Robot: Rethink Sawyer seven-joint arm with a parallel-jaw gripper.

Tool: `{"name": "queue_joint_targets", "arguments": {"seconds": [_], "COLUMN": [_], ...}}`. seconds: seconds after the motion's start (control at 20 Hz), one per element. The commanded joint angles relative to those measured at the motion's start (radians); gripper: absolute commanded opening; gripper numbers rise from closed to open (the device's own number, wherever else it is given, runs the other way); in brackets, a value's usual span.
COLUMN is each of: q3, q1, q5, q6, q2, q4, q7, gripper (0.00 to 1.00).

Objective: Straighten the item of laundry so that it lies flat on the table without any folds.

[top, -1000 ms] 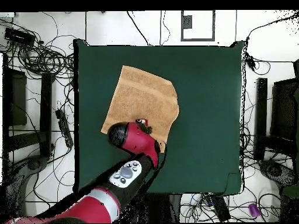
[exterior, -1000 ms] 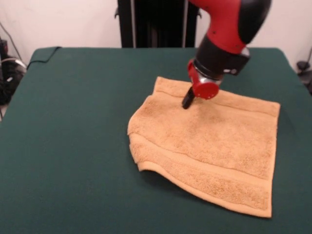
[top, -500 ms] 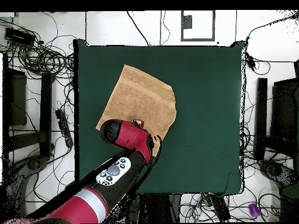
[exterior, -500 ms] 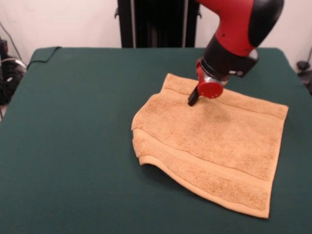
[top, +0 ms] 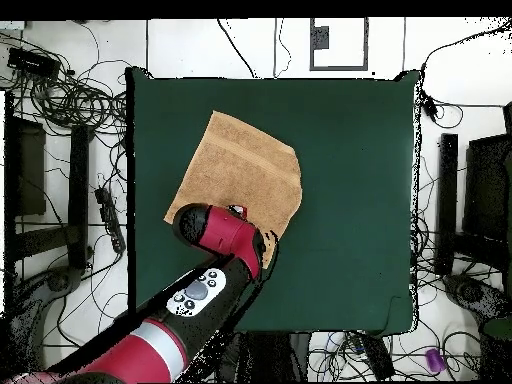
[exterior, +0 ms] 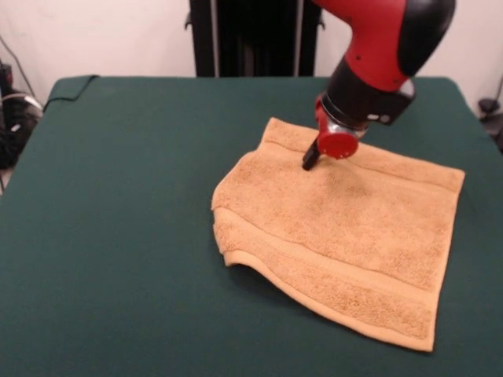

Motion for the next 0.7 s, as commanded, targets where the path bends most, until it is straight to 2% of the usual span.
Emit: {"name": "queue_joint_targets", "arguments": {"seconds": [0.05, 0.7], "q3": [0.095, 0.006], "q1": [0.011, 0.009], "q5": [0.047, 0.094], "q6": [0.191, 0.359], "q2": [0.018, 0.196], "q4": [-0.080, -0.377], "q7": [0.294, 0.486], "gripper": [0.00, 0.00]}}
